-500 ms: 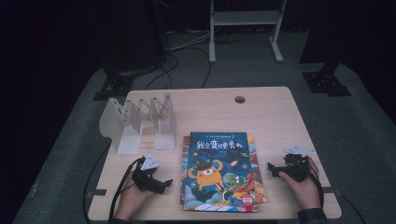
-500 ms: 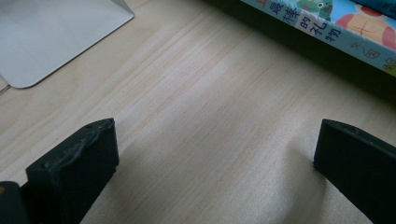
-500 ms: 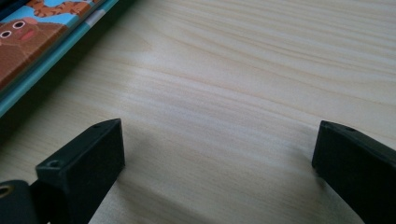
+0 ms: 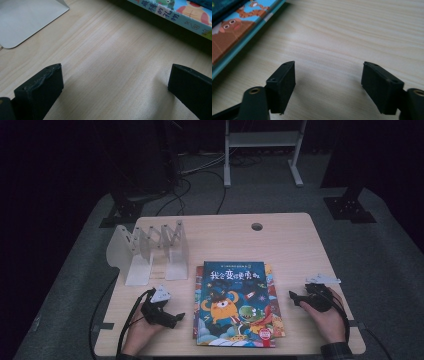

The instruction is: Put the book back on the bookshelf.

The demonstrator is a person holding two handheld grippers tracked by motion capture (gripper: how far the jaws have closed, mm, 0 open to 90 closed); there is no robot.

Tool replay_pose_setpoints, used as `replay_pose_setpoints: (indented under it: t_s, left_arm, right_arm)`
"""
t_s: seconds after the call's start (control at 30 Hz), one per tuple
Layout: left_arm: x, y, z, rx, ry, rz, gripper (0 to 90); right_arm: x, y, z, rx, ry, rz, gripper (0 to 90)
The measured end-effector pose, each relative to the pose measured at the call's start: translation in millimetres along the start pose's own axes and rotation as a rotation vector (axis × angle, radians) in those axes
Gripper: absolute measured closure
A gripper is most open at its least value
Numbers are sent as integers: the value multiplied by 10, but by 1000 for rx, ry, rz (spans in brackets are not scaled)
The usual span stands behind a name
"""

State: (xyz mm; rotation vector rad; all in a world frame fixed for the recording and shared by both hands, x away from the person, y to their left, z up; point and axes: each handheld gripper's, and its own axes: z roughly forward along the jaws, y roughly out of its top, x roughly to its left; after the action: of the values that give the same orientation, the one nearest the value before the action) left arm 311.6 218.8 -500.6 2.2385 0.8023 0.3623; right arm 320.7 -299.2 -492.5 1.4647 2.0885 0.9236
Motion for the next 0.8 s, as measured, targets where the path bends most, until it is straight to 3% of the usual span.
replay_pose_setpoints:
  t_s: [0.17, 0.27, 0.4, 0.43, 0.63, 0.8]
  left_arm:
    - [-33, 21, -53, 4, 38, 38, 0]
    - [-46, 68, -148, -17, 16, 15, 0]
    - [-67, 104, -207, -21, 13, 25, 0]
    - [-77, 132, -234, -37, -6, 13, 0]
    - [-153, 223, -253, -51, -38, 27, 0]
    - [-167, 281, -249, -54, -51, 27, 0]
  right_arm:
    - [52, 100, -84, -32, 22, -2, 270]
    - [106, 169, -111, -54, 44, -8, 264]
    - [188, 232, -146, -69, 55, -27, 264]
    - [237, 274, -178, -75, 74, -37, 263]
    - [397, 425, -205, -94, 122, -55, 260]
    - [531, 508, -125, -89, 163, -74, 257]
